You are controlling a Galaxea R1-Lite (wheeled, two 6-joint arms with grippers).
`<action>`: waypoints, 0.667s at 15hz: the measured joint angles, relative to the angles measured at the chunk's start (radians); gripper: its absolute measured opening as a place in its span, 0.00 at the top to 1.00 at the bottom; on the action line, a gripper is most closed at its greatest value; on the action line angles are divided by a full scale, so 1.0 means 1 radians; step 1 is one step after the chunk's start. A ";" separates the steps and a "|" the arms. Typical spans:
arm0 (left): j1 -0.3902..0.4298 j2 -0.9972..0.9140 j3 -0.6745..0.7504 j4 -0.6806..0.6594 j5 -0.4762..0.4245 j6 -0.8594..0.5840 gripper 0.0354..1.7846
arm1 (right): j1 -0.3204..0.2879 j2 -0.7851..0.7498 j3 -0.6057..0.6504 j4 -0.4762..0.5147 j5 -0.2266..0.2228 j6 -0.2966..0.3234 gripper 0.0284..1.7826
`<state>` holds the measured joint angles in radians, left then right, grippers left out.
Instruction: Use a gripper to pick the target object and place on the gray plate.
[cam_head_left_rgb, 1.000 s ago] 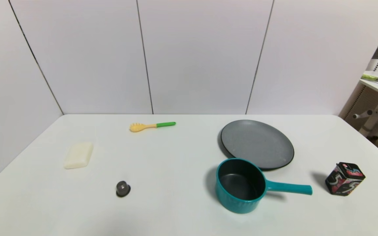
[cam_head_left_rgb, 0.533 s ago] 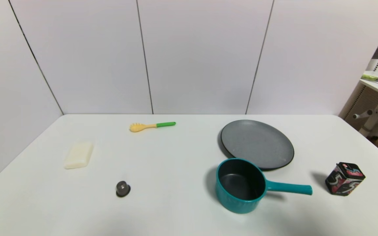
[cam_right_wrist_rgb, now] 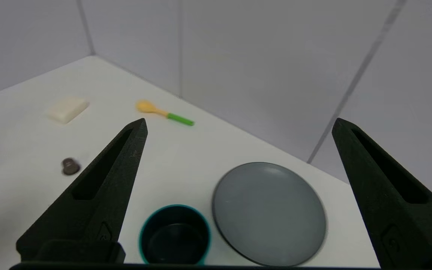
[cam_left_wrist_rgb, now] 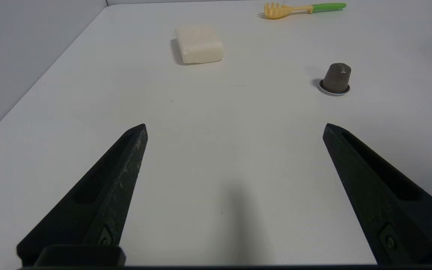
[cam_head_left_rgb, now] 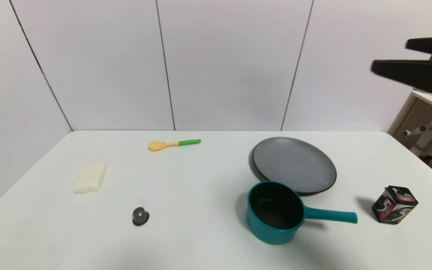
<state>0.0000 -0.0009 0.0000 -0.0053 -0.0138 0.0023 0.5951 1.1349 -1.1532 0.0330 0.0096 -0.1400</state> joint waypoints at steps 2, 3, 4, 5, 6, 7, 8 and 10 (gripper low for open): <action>0.000 0.000 0.000 0.000 0.000 -0.001 0.06 | 0.086 0.074 -0.010 0.005 0.038 -0.004 0.05; 0.000 0.000 0.000 0.000 0.000 -0.001 0.06 | 0.119 0.104 -0.008 0.007 0.053 -0.005 0.05; 0.000 0.000 0.000 0.000 0.000 -0.001 0.06 | 0.143 0.134 0.006 0.008 0.065 -0.008 0.05; 0.000 0.000 0.000 0.000 0.000 -0.001 0.06 | 0.158 0.160 0.027 0.006 0.070 -0.017 0.04; 0.000 0.000 0.000 0.000 0.000 0.000 0.06 | 0.167 0.182 0.054 0.004 0.072 -0.036 0.04; 0.000 0.000 0.000 0.000 0.000 -0.001 0.06 | 0.173 0.200 0.085 0.006 0.073 -0.053 0.04; 0.000 0.000 0.000 0.000 0.000 -0.001 0.06 | 0.176 0.216 0.123 0.007 0.073 -0.070 0.04; 0.000 0.000 0.000 0.000 0.000 -0.001 0.06 | 0.177 0.246 0.206 0.005 0.073 -0.100 0.04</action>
<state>0.0000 -0.0009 0.0000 -0.0057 -0.0138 0.0017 0.7721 1.3806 -0.9477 0.0379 0.0821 -0.2400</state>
